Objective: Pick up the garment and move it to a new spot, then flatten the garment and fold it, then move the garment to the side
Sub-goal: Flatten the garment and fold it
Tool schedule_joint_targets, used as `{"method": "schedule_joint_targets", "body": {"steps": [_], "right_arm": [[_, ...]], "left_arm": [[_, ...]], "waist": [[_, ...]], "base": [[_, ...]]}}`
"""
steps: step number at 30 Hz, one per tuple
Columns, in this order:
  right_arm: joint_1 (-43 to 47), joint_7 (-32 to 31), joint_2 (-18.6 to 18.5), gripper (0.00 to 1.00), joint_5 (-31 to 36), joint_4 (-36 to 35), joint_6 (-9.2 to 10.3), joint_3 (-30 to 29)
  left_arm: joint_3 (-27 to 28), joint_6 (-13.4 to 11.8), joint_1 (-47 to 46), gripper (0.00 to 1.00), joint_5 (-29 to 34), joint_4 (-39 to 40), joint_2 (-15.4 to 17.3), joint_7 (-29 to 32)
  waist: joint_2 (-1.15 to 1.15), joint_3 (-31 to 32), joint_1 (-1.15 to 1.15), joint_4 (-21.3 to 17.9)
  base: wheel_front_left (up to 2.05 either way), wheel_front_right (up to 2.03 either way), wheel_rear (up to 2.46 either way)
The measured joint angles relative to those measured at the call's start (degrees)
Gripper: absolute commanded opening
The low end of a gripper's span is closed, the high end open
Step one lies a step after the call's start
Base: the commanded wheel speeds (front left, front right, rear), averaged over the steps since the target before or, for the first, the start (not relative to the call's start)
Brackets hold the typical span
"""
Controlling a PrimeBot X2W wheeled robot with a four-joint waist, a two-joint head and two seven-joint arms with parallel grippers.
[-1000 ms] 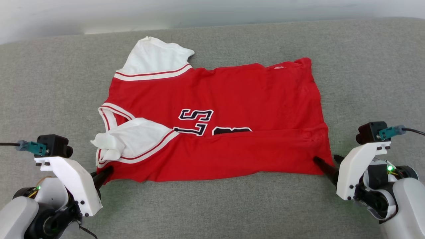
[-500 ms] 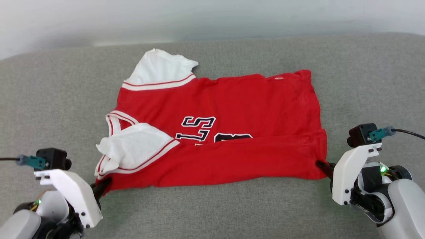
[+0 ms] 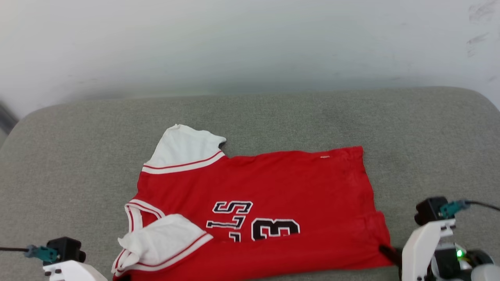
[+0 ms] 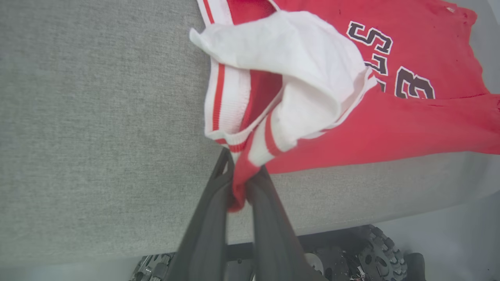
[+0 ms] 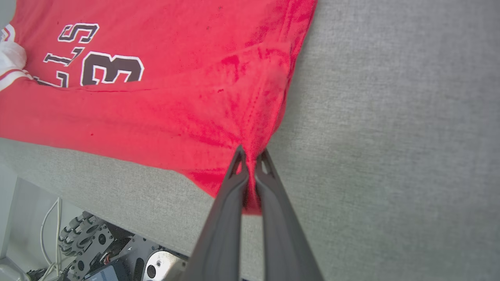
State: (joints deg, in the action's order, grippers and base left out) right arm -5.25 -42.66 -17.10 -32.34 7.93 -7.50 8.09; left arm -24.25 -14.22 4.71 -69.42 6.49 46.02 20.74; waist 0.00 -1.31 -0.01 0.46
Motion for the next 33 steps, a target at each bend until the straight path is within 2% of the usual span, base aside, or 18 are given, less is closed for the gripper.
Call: {"method": "schedule_joint_targets", "body": {"steps": [2, 5, 6, 7, 8, 14, 17, 21, 23, 26, 33], "right_arm": [[2.8, -0.8, 0.3, 0.0, 0.1, -1.2, 0.0, -0.8], [6.1, -1.0, 1.1, 0.0, 1.8, -1.8, 0.0, -1.5], [6.8, -0.5, 1.5, 0.31, 1.8, -1.8, 0.0, -1.9], [7.2, 0.4, 2.2, 1.0, 1.7, -1.6, 0.01, -2.1], [7.6, 1.1, 2.6, 1.0, 2.0, -1.5, 0.01, -1.8], [7.7, 10.9, 4.2, 1.0, 3.0, -2.6, 0.01, -2.8], [7.2, 18.3, 4.8, 1.0, 4.9, -5.0, 0.01, -3.3], [5.4, 27.2, 6.9, 1.0, 8.7, -7.0, 0.0, -5.8], [4.3, 29.7, 8.2, 1.0, 10.4, -7.2, 0.01, -7.0], [1.5, 32.9, 9.5, 1.0, 12.3, -7.9, 0.0, -7.4], [-5.7, 36.6, 10.5, 1.0, 14.9, -11.7, 0.0, -6.8]], "left_arm": [[-0.8, -0.4, 1.1, 0.0, 0.7, 0.0, -0.2, -0.7], [-1.4, -0.4, 1.8, 0.0, 0.8, -0.7, -2.3, -2.1], [-1.3, -0.4, 1.8, 0.0, 0.7, -1.1, -2.9, -2.7], [-1.5, -0.3, 1.8, 0.64, 0.7, -1.7, -3.4, -2.8], [-1.8, 0.0, 1.8, 1.0, 0.8, -2.2, -3.7, -2.9], [-1.0, 1.1, -0.8, 1.0, 2.8, -4.2, -5.0, -6.5], [0.7, 0.5, -2.7, 1.0, 5.0, -4.1, -4.9, -10.1], [2.7, -2.1, -6.1, 1.0, 9.1, -3.6, -4.6, -14.7], [3.5, -4.0, -8.3, 1.0, 11.4, -4.1, -4.9, -16.9], [3.8, -5.0, -12.3, 1.0, 13.6, -4.1, -5.6, -18.8], [4.4, -3.2, -24.0, 1.0, 14.6, -6.8, -6.5, -18.3]], "waist": [[0.0, 0.4, 0.0, 0.1], [0.0, 0.2, 0.0, 0.0], [0.0, 0.0, 0.0, -0.1], [0.0, -0.1, 0.0, -0.1], [0.0, -0.3, 0.0, -0.2], [0.0, -1.2, 0.0, -0.6], [0.0, -1.4, 0.0, -1.1], [0.0, -2.1, 0.0, -2.1], [0.0, -2.8, 0.0, -2.8], [0.0, -4.5, 0.01, -3.8], [0.0, -11.5, 0.01, -6.1]], "base": [[0.0, 0.0, 0.0], [0.0, 0.0, 0.0], [0.0, 0.0, 0.0], [0.0, 0.0, 0.0], [0.0, 0.0, 0.0], [0.0, 0.0, 0.0], [0.0, 0.0, 0.0], [0.0, 0.0, 0.0], [0.0, 0.0, 0.0], [0.0, 0.0, 0.0], [0.0, 0.0, 0.0]]}}
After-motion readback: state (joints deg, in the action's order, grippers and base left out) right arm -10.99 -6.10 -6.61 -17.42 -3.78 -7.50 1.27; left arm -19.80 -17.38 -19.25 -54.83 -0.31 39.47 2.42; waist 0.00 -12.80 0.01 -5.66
